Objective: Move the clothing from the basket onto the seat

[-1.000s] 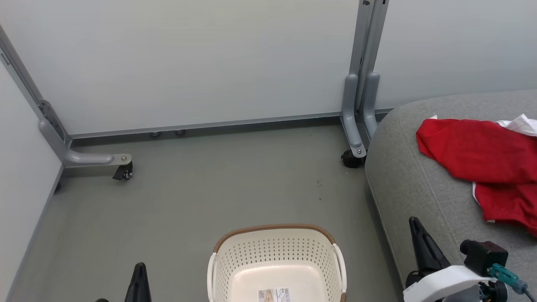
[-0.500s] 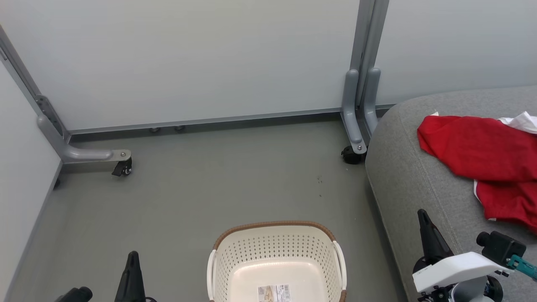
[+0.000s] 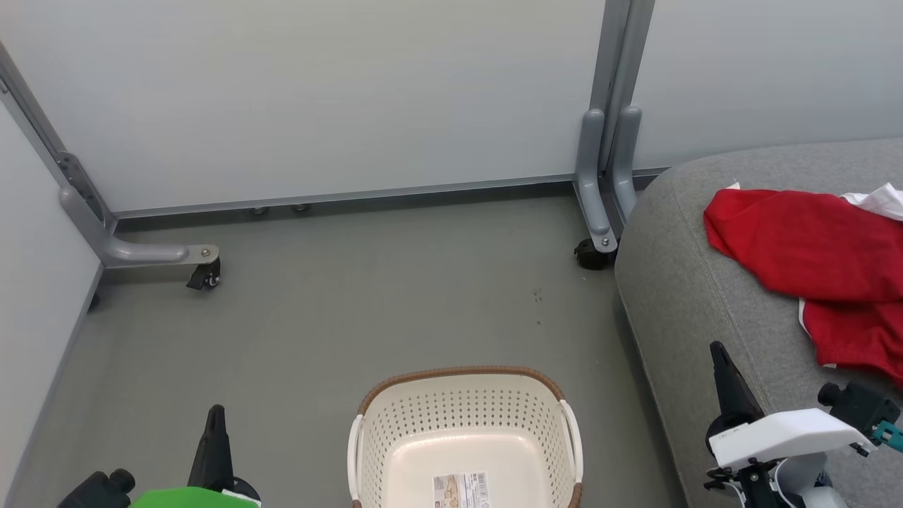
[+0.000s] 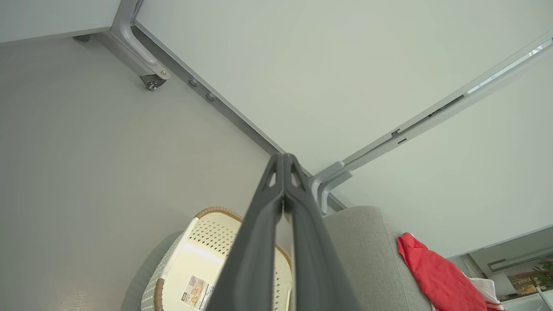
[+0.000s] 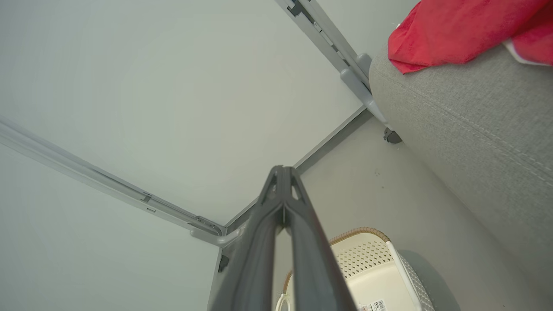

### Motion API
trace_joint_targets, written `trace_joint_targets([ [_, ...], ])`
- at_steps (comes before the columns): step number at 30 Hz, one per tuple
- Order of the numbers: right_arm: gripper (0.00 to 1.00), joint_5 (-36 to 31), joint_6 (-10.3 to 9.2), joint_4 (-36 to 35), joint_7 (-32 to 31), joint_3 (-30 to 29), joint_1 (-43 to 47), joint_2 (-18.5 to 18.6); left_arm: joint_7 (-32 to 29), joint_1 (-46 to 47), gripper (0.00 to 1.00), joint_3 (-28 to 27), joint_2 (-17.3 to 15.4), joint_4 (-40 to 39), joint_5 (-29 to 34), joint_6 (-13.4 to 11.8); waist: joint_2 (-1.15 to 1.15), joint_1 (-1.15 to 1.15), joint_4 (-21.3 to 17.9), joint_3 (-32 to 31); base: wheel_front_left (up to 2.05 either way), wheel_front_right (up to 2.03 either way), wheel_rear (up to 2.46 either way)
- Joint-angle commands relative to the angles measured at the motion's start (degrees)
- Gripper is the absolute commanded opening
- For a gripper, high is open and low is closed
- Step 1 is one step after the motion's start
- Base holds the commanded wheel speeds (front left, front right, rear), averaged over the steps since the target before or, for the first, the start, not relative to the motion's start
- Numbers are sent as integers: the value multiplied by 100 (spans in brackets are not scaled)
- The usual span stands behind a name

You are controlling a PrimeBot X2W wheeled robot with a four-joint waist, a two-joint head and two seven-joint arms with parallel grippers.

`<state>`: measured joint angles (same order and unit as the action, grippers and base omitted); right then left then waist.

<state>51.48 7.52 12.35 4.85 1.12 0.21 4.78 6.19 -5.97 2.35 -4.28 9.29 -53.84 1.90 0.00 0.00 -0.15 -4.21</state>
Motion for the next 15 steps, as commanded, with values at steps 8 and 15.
trace_joint_targets([
  [8, 0, 662, -1, -25, -164, -120, -238, 1, -157, 331, 0, -105, -52, 17, -654, 107, 0, 0, 2, 46, 0, 0, 0],
  [15, 0, 1113, -1, 0, -282, -194, -285, -15, -270, 453, 0, -170, -57, 73, -1091, 169, 0, 0, 3, 85, 0, 0, 0],
])
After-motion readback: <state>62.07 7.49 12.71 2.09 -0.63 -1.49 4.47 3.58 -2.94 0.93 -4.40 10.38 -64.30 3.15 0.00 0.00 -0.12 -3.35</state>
